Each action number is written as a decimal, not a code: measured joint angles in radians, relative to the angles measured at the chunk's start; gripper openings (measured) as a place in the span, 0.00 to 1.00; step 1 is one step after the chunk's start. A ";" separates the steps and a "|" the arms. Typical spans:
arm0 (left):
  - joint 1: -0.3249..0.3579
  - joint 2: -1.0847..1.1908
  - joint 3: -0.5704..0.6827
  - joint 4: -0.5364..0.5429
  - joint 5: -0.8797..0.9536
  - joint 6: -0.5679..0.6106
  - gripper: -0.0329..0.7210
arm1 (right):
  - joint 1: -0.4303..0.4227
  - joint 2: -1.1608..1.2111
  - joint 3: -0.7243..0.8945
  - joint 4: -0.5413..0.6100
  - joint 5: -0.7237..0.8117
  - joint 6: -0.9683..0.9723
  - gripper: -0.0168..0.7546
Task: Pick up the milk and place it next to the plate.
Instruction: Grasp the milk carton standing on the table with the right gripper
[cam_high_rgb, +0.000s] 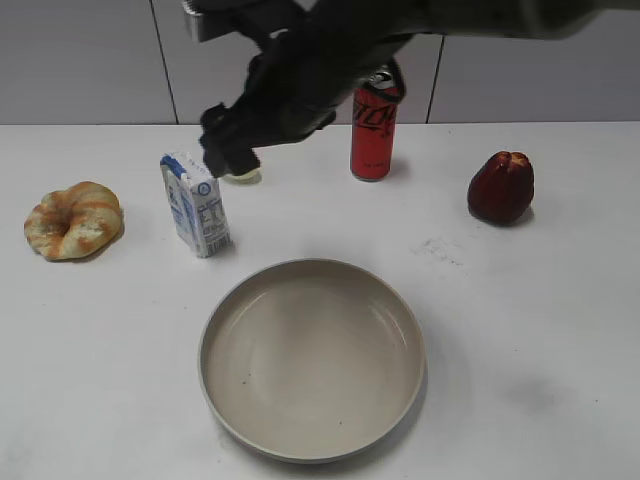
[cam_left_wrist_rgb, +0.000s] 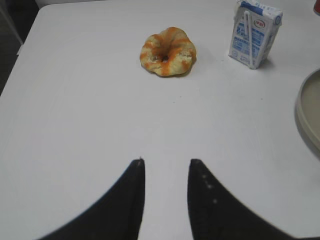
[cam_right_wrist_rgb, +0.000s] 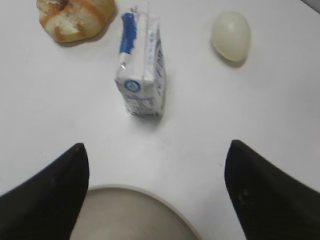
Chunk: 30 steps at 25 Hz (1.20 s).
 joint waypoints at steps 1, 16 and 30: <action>0.000 0.000 0.000 0.000 0.000 0.000 0.35 | 0.010 0.049 -0.067 -0.002 0.025 0.002 0.89; 0.000 0.000 0.000 0.000 0.000 0.000 0.35 | 0.041 0.418 -0.477 -0.102 0.035 0.109 0.89; 0.000 0.000 0.000 0.000 0.000 0.000 0.35 | 0.041 0.502 -0.478 -0.108 -0.048 0.134 0.53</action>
